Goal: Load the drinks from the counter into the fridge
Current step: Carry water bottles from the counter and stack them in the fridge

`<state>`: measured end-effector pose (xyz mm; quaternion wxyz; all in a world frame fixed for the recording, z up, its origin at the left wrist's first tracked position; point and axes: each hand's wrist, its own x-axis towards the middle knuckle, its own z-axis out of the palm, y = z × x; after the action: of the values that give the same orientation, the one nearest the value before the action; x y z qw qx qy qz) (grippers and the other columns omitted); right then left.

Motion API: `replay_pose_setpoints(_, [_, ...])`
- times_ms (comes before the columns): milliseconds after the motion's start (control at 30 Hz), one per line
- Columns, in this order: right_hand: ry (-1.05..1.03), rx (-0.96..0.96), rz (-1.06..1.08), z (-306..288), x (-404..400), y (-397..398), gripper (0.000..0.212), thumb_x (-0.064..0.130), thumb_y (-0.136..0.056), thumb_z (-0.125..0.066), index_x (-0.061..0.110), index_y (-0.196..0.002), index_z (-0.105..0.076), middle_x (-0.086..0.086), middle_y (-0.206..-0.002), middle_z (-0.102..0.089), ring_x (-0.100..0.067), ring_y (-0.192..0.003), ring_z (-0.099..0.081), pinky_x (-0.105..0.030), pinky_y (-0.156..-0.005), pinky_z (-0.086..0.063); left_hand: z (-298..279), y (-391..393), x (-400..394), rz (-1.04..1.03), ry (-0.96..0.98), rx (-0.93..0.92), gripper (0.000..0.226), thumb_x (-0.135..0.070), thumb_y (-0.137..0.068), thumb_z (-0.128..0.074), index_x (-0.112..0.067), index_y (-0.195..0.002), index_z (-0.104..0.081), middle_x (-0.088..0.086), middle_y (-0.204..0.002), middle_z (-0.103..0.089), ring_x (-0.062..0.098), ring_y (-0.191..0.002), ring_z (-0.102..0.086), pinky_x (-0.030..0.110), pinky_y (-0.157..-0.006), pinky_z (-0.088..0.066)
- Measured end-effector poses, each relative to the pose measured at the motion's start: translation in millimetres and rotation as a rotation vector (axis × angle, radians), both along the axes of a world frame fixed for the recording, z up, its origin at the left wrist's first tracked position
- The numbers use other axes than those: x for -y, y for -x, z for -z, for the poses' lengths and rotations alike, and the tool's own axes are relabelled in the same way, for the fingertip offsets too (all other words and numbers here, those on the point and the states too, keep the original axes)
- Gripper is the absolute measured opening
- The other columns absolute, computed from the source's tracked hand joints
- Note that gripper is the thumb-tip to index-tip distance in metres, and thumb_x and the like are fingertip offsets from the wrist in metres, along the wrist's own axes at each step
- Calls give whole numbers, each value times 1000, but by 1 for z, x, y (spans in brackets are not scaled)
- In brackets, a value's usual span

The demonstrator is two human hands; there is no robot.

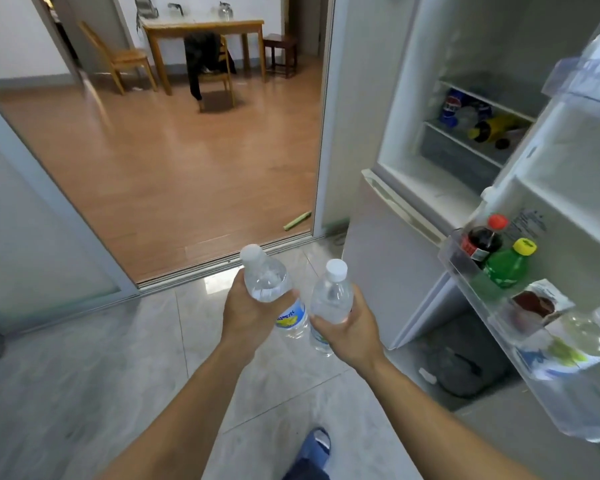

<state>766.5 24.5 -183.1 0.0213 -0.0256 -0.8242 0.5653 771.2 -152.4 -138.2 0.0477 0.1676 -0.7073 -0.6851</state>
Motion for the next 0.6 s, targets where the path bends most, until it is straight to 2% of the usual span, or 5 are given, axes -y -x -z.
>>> replay_pose_setpoints(100, [5, 8, 51, 0, -5, 48, 56, 51, -58, -78, 42, -106, -51, 28, -100, -61, 3, -91, -62, -22, -73, -52, -2, 54, -5, 55, 13, 0, 52, -35, -54, -87, -32, -101, -66, -4, -93, -72, 18, -85, -71, 38, -69, -58])
replay_pose_setpoints(267, [-3, 18, 128, -14, -24, 129, 56, 54, -57, -79, 49, -103, -48, 30, -98, -61, 8, -91, -60, -10, -56, -47, -10, 151, -23, 150, 44, 17, 58, -42, -50, -86, -32, -104, -65, -2, -98, -72, 25, -92, -71, 49, -77, -59])
replay_pose_setpoints(433, [-8, 33, 248, -23, -54, 195, 57, 59, -54, -77, 54, -103, -48, 34, -97, -61, 10, -90, -60, -9, -63, -46, -15, 234, -54, 199, 49, -8, 58, -48, -47, -86, -43, -101, -63, -15, -94, -71, 10, -88, -71, 48, -78, -62])
replay_pose_setpoints(500, [-8, 46, 316, -23, -67, 217, 62, 58, -53, -78, 47, -108, -51, 25, -100, -64, 3, -92, -63, -21, -74, -52, -15, 263, -67, 238, 36, -16, 59, -49, -49, -86, -43, -102, -62, -18, -95, -71, 6, -87, -70, 47, -78, -62])
replay_pose_setpoints(600, [4, 78, 409, -19, -84, 248, 65, 57, -54, -80, 49, -111, -51, 22, -103, -64, -1, -96, -63, -25, -79, -54, -11, 308, -87, 294, 51, -17, 61, -53, -51, -86, -41, -106, -62, -13, -99, -71, 12, -93, -70, 49, -79, -61])
